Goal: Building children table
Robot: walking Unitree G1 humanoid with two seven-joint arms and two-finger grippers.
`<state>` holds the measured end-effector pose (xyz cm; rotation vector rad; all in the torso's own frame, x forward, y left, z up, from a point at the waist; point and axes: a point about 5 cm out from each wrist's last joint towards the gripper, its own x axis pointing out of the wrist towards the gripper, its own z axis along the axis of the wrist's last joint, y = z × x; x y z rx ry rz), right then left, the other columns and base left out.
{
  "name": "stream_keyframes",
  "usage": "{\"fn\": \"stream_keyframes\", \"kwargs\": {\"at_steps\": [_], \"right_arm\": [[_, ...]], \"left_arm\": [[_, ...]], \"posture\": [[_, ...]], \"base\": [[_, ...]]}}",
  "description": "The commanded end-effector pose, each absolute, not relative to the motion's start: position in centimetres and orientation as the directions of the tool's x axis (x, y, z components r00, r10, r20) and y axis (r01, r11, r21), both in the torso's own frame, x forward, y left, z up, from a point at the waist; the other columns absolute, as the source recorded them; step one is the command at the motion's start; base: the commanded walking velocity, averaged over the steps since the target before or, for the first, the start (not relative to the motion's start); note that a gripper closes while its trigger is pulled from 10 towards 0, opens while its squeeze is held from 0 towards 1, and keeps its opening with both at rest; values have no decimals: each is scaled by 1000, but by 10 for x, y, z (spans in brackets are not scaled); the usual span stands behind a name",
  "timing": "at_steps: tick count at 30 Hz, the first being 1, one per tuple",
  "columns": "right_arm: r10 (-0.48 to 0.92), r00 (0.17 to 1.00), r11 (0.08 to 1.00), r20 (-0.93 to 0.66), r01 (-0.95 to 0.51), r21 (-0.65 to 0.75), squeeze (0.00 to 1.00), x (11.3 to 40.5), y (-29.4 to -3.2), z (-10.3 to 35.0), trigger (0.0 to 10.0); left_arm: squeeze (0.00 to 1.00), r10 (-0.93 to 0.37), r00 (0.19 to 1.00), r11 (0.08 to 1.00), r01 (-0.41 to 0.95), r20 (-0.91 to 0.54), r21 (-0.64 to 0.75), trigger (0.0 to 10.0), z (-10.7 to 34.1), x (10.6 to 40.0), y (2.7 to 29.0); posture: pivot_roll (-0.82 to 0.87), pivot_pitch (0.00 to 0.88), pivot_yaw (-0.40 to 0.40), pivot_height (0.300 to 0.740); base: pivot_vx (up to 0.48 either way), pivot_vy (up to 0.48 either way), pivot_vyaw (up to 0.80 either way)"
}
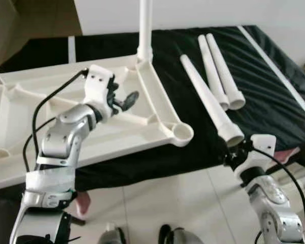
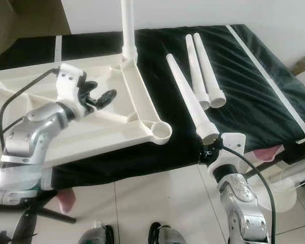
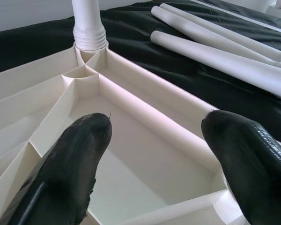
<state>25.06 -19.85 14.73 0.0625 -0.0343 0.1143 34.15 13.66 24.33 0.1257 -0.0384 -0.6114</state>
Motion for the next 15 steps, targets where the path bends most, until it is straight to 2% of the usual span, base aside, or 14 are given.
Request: {"fn": "stream_keyframes", "kwargs": {"at_steps": [1, 2, 3, 7, 11, 15], "right_arm": [[102, 995, 993, 22, -103, 60, 835, 250, -206, 146, 10000], [102, 995, 993, 22, -103, 60, 835, 250, -206, 146, 10000], [109, 994, 992, 22, -110, 57, 1000, 252, -211, 147, 10000], [112, 993, 993, 25, -113, 26, 1000, 257, -220, 151, 10000], [202, 979, 979, 34, -203, 12, 1000, 265, -211, 156, 10000], [204, 977, 979, 66, -206, 13, 1000, 277, -209, 171, 10000]], "left_arm": [[0, -598, 801, 792, 594, -16, 143, 10000, 242, 342, 134], [0, -598, 801, 792, 594, -16, 143, 10000, 242, 342, 134], [0, -600, 800, 790, 596, -18, 145, 10000, 242, 342, 134], [0, -601, 799, 788, 597, -20, 150, 10000, 241, 343, 133], [0, -605, 796, 784, 601, -26, 158, 10000, 242, 342, 133], [0, -618, 786, 771, 614, -35, 167, 10000, 242, 341, 131]], "posture": [[34, 142, -35, 740], [34, 142, -35, 740], [34, 143, -35, 740], [31, 143, -32, 740], [34, 139, -29, 740], [36, 139, -30, 740]], "base": [[0, 0, 0], [0, 0, 0], [0, 0, 0], [0, 0, 0], [0, 0, 0], [0, 0, 0]]}}
